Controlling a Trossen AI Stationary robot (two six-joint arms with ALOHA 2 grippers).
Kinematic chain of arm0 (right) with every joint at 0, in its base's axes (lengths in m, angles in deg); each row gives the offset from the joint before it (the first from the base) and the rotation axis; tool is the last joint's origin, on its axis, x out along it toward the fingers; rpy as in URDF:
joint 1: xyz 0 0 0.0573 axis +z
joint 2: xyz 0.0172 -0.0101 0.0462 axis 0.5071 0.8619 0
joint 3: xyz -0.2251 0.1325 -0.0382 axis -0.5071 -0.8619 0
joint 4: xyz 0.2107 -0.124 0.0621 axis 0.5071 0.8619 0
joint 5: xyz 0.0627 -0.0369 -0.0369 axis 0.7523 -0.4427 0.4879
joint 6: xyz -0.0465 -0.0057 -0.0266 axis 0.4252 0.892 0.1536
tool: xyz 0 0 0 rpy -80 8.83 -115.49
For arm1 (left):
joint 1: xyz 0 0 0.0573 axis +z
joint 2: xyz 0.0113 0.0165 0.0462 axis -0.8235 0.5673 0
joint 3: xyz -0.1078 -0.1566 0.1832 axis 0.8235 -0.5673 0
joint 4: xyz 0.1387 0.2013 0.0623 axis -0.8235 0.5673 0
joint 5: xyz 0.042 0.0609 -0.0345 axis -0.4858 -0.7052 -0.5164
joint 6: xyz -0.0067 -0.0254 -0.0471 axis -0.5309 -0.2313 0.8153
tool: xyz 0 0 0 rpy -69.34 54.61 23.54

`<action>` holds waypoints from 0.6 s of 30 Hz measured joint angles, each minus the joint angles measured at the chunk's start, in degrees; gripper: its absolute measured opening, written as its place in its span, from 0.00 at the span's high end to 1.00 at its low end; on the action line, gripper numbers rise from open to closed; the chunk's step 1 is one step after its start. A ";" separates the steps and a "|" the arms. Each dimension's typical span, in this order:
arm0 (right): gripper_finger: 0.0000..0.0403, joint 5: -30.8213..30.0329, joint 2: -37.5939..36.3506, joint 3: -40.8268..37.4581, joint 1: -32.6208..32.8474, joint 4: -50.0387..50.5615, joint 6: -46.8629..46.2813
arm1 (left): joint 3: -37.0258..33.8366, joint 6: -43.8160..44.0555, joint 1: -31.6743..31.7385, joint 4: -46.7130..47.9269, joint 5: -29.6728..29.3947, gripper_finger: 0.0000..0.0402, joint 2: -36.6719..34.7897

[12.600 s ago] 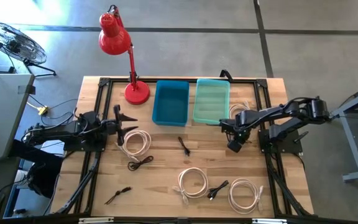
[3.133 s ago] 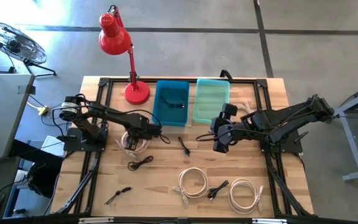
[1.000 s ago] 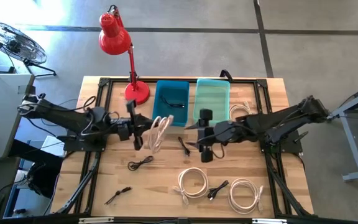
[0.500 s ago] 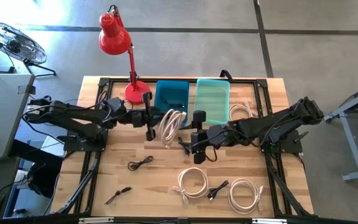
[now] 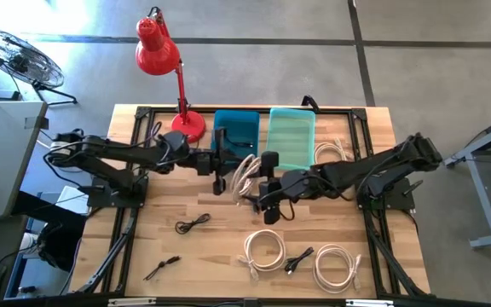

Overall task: Pick & Place USB Port
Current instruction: Put the light brown hdmi cable into the light green bin

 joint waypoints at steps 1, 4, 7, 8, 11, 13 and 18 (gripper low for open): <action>0.41 0.02 0.37 0.00 0.00 0.00 0.09 | 0.22 -0.25 -0.02 0.18 0.21 0.98 0.29; 0.41 -0.34 1.00 0.00 0.00 0.14 0.40 | 0.69 -1.06 -0.01 0.47 0.70 0.98 0.98; 0.41 -2.40 0.77 0.00 0.53 0.30 0.75 | 0.81 -1.10 0.01 0.95 0.42 0.98 0.95; 0.41 -3.40 0.54 0.00 0.92 0.83 1.10 | 0.84 -1.09 0.02 1.31 0.33 0.98 0.95; 0.41 -6.21 -1.30 0.00 2.39 2.75 1.13 | 0.84 -1.07 0.04 1.69 0.19 0.98 0.95; 0.41 -7.64 -2.57 0.02 3.48 4.28 -0.29 | 0.86 -1.07 0.04 1.72 0.19 0.98 0.91; 0.41 -7.42 -3.96 0.02 5.54 7.71 -4.91 | 0.86 -2.57 0.04 2.34 -0.76 0.98 0.91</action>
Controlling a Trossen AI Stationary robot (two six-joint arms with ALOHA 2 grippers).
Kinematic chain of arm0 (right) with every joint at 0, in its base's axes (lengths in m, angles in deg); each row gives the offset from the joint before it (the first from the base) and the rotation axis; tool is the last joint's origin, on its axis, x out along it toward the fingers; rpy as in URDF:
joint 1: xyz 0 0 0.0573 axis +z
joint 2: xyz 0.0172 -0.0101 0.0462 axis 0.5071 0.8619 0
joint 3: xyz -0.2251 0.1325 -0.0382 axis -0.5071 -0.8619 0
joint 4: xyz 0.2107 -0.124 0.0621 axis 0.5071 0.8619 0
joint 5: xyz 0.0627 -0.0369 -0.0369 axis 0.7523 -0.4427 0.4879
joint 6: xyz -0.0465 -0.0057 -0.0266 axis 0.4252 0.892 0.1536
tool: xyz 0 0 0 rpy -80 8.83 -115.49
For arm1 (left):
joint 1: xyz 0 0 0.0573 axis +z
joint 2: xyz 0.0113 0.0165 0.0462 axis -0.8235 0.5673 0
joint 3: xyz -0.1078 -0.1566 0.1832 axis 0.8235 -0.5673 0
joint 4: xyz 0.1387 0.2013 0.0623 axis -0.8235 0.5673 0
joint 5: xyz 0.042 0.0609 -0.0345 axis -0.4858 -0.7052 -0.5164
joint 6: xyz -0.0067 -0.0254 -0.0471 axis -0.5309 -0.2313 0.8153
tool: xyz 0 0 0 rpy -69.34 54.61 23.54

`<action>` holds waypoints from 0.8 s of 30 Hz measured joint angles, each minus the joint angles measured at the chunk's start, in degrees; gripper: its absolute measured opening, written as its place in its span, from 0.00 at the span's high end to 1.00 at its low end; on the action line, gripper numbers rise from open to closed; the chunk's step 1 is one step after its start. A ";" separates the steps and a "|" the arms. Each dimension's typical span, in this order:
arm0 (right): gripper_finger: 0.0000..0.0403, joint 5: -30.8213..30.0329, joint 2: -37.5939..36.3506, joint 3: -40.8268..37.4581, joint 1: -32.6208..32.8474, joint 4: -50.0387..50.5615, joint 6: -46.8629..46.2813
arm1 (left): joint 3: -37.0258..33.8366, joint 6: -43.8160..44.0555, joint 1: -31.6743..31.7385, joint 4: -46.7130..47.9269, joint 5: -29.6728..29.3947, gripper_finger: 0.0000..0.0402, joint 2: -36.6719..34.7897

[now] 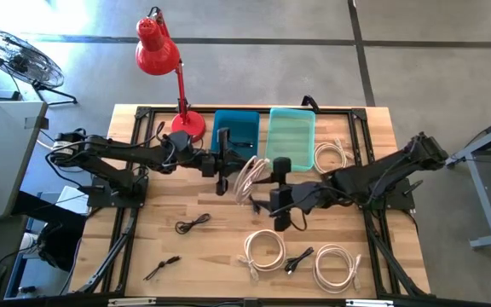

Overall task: Pick & Place USB Port
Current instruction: Put the light brown hdmi cable into the light green bin

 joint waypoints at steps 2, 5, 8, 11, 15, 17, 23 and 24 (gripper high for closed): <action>0.41 1.01 0.05 0.00 0.28 -0.26 -0.31 | 0.00 -0.13 0.00 -0.18 -0.14 0.98 0.00; 0.41 1.91 0.65 0.00 0.03 -1.58 -0.12 | 0.00 -0.50 0.09 -0.24 -0.18 0.98 0.00; 0.41 3.79 1.20 0.00 -1.26 -3.08 -0.15 | 0.00 -0.58 0.73 -0.23 0.32 0.98 0.00; 0.41 5.76 2.39 0.00 -2.64 -4.93 -0.09 | 0.00 0.04 1.56 -0.46 0.80 0.98 0.00; 0.41 8.02 4.24 0.00 -4.34 -7.08 0.31 | 0.00 0.23 1.86 -0.36 0.85 0.98 0.00; 0.41 8.05 5.21 0.00 -4.87 -7.33 1.11 | 0.00 0.22 1.81 -0.24 1.14 0.98 0.00; 0.43 7.37 7.00 0.00 -6.09 -10.08 3.59 | 0.00 0.23 1.84 0.07 1.16 0.98 -0.02; 0.45 7.20 7.01 0.00 -6.11 -9.91 3.69 | 0.00 0.23 1.84 0.22 1.16 0.98 -0.02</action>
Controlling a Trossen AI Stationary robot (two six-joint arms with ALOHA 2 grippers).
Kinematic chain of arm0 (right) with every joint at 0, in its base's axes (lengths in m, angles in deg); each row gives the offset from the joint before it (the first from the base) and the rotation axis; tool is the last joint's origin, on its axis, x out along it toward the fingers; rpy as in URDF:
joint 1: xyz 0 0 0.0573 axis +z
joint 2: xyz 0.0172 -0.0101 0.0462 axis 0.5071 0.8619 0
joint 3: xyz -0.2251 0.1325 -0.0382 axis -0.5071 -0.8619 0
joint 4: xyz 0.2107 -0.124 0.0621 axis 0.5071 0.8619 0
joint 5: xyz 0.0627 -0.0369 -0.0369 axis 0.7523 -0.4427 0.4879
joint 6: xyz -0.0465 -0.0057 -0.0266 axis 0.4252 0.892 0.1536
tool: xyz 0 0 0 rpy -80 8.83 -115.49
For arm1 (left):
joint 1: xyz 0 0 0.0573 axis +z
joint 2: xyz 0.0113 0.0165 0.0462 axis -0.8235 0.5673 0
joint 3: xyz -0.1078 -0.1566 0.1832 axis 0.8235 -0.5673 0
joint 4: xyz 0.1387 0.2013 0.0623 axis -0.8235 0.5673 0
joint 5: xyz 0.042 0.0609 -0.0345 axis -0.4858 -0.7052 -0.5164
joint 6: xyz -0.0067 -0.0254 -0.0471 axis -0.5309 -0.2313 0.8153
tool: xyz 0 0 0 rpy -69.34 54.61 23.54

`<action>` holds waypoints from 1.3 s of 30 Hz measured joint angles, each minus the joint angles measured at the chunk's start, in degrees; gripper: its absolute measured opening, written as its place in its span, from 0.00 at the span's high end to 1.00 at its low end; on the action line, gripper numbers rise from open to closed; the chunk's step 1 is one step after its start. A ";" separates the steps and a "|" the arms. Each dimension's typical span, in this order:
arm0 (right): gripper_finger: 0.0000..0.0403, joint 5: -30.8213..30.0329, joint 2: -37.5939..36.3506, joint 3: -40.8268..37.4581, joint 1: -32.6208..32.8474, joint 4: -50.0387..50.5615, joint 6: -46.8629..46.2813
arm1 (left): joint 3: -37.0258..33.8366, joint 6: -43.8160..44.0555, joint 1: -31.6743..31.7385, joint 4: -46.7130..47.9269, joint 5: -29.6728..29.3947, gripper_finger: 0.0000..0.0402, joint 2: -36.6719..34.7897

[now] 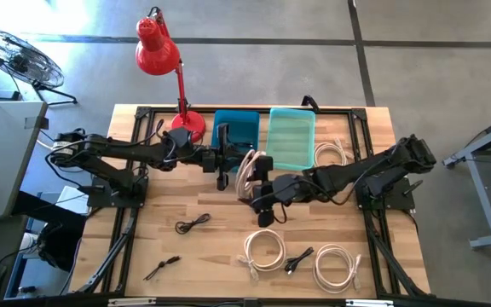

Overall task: Pick & Place USB Port
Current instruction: Put the light brown hdmi cable into the light green bin

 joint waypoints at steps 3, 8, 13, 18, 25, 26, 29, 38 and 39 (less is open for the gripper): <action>0.57 0.04 -0.11 0.00 0.02 0.30 0.08 | 0.00 -0.03 0.02 0.38 0.49 0.97 0.00; 0.91 0.07 -0.21 -0.01 0.04 1.39 1.07 | 0.00 -0.11 0.02 1.57 0.01 0.86 0.00; 0.92 -4.58 -0.24 -0.02 0.29 3.00 -0.39 | 0.01 -0.12 0.04 2.93 -0.69 0.79 0.00; 0.92 -7.40 -1.39 -0.07 2.07 6.56 -0.75 | 0.02 -0.22 0.02 5.88 -1.82 0.77 -0.61; 0.93 -18.23 -5.28 -0.07 6.02 11.92 -3.63 | 0.09 -0.69 -0.02 9.57 -6.90 0.77 -2.27; 0.94 -19.43 -6.12 -0.07 6.52 13.31 -4.32 | 0.06 -1.49 0.00 11.29 -8.04 0.77 -2.83; 0.98 -22.51 -8.74 -0.04 7.98 16.52 -7.26 | 0.00 -2.65 -0.06 15.79 -14.44 0.77 -4.57; 0.98 -30.09 -16.50 0.00 9.64 25.56 -10.61 | -0.07 -1.73 -0.09 32.01 -22.31 0.77 -10.42; 0.98 -31.01 -17.20 0.00 9.12 25.49 -10.58 | -0.07 -1.63 -0.09 34.72 -22.08 0.77 -11.00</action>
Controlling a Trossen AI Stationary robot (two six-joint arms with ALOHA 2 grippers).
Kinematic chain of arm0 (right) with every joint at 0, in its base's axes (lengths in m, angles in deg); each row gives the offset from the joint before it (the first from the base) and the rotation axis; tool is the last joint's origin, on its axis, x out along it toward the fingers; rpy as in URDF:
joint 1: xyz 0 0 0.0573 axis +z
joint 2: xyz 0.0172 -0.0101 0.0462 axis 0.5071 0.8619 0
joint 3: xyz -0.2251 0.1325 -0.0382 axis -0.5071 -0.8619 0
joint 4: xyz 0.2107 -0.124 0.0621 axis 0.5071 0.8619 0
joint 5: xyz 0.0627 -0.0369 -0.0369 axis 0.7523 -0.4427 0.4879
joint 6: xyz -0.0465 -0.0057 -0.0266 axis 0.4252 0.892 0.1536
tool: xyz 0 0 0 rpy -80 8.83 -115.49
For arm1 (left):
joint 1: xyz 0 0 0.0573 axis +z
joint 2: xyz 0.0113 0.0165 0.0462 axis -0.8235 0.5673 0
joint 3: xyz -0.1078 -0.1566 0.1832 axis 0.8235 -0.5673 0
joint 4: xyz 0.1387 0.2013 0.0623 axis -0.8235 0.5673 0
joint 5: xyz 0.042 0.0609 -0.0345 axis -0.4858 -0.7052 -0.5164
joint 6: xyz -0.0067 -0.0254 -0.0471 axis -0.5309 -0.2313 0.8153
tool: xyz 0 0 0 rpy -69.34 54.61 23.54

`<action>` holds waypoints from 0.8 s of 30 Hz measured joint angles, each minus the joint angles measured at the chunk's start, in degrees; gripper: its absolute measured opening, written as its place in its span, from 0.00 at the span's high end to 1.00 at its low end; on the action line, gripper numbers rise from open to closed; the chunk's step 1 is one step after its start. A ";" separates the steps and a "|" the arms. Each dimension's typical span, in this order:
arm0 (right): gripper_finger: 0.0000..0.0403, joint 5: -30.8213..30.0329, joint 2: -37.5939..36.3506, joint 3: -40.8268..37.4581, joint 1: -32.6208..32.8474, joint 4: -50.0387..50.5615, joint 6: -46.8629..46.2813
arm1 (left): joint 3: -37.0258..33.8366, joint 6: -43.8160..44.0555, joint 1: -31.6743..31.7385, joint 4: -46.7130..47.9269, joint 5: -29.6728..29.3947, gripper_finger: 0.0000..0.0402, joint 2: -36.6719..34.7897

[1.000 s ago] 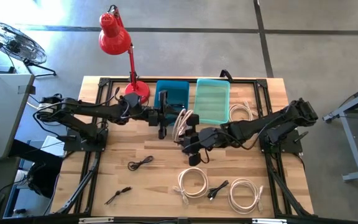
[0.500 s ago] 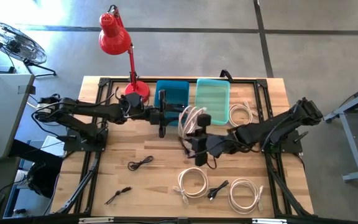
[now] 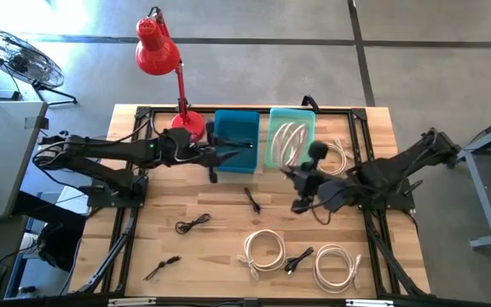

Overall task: Pick & Place USB Port
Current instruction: Put the light brown hdmi cable into the light green bin

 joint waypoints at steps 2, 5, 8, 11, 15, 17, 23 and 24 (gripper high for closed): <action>0.98 -1.12 -1.42 0.00 -1.42 0.03 1.13 | 0.00 0.45 0.02 4.62 1.03 0.77 -0.81; 0.98 0.99 -3.21 0.00 -5.35 0.35 2.18 | 0.00 2.07 0.02 12.70 1.37 0.77 -2.01; 0.98 9.01 -4.79 0.02 -11.75 2.40 -0.41 | 0.00 3.90 0.02 20.58 1.50 0.77 -2.85; 0.98 17.56 -5.27 0.02 -19.90 6.11 -5.13 | 0.00 6.07 0.03 25.73 1.52 0.77 -2.86; 0.98 24.06 -3.84 0.02 -29.49 9.76 -7.24 | 0.00 7.81 0.02 29.82 1.52 0.77 -2.84; 0.98 27.42 -2.53 0.02 -33.21 10.15 -7.34 | 0.00 8.71 0.02 31.04 1.52 0.77 -2.84; 0.98 39.80 2.79 0.02 -41.68 10.46 -7.32 | 0.00 10.46 0.03 33.01 1.50 0.77 -2.84; 0.98 41.36 4.10 0.02 -42.78 10.54 -7.27 | 0.00 10.48 0.04 33.46 1.50 0.77 -2.84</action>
